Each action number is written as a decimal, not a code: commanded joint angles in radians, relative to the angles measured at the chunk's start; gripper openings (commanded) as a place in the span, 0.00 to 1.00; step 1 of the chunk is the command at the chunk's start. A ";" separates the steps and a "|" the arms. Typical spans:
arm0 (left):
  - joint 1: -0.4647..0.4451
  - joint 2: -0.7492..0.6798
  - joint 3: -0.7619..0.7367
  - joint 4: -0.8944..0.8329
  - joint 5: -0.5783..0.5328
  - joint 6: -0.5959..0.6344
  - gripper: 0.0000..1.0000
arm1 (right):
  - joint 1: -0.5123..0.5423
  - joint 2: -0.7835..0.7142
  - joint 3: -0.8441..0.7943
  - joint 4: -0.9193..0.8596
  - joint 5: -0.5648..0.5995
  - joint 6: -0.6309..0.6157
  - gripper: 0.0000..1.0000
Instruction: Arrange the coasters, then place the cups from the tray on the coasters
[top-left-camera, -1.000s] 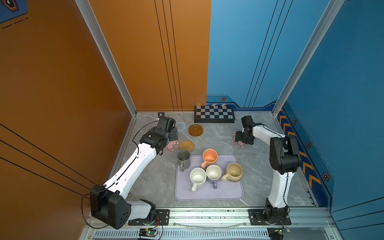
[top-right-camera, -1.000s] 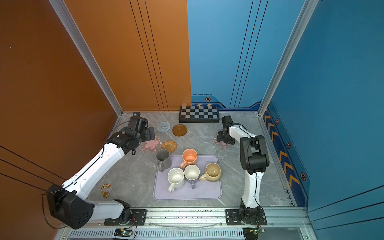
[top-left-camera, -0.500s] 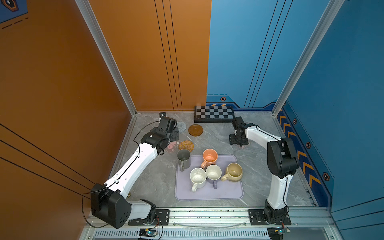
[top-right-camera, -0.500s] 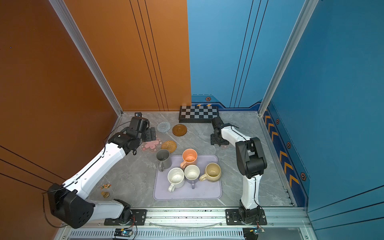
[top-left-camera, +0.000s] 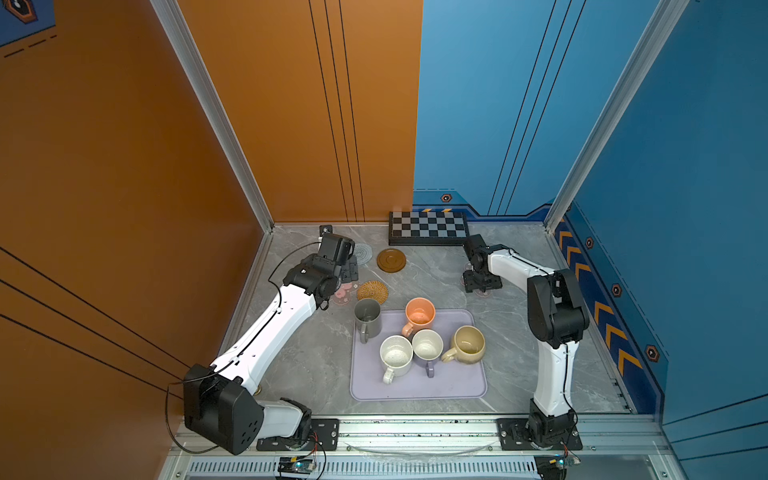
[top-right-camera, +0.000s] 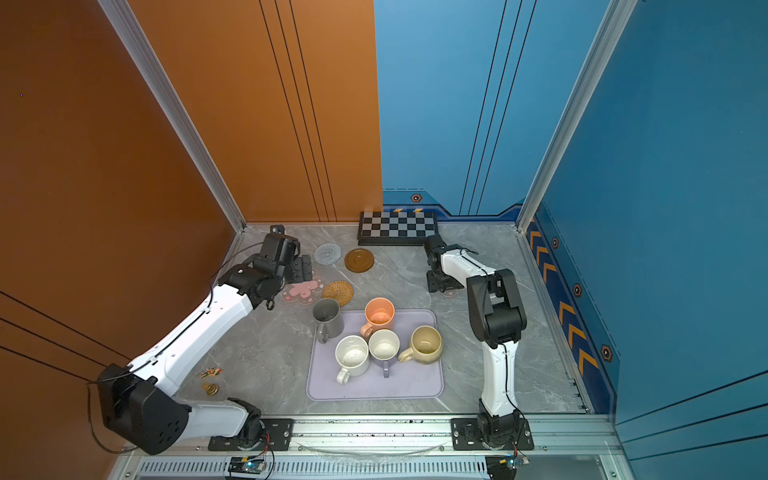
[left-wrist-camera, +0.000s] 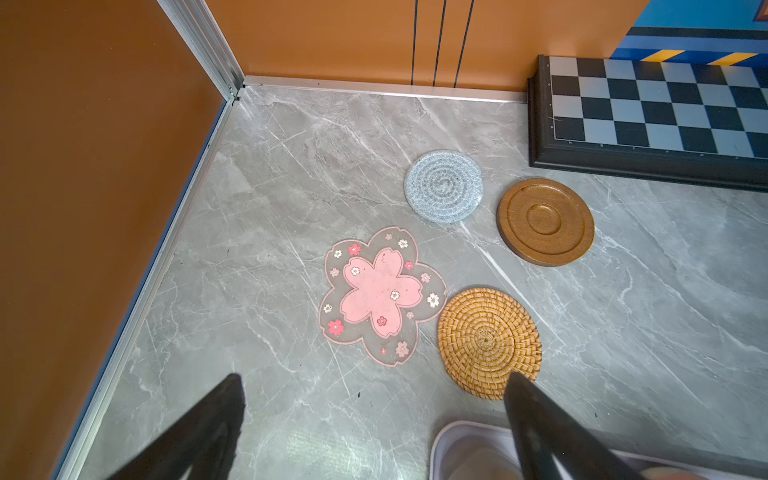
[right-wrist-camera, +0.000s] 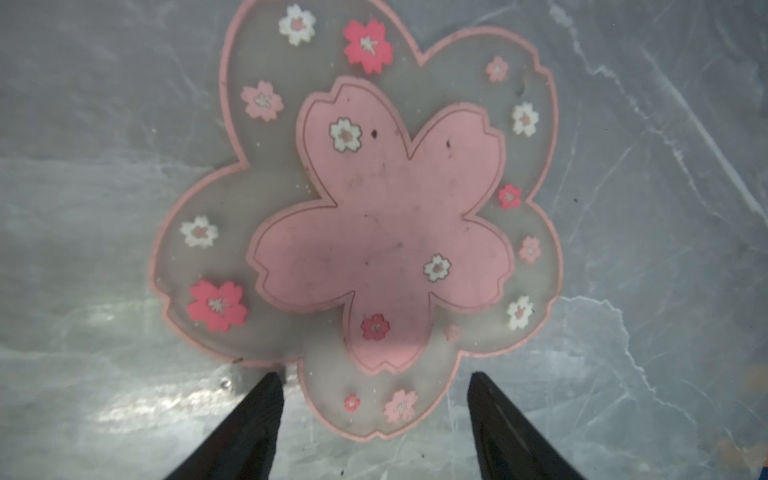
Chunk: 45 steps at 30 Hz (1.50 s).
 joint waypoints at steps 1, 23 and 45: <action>-0.007 -0.006 -0.007 -0.023 -0.025 -0.011 0.98 | -0.007 0.021 0.017 -0.042 0.040 -0.030 0.73; -0.003 -0.013 -0.017 -0.026 -0.026 -0.003 0.98 | -0.053 0.126 0.114 -0.042 -0.015 0.097 0.73; -0.010 0.005 -0.009 -0.030 -0.008 -0.017 0.98 | -0.112 0.041 0.020 0.019 -0.128 0.123 0.73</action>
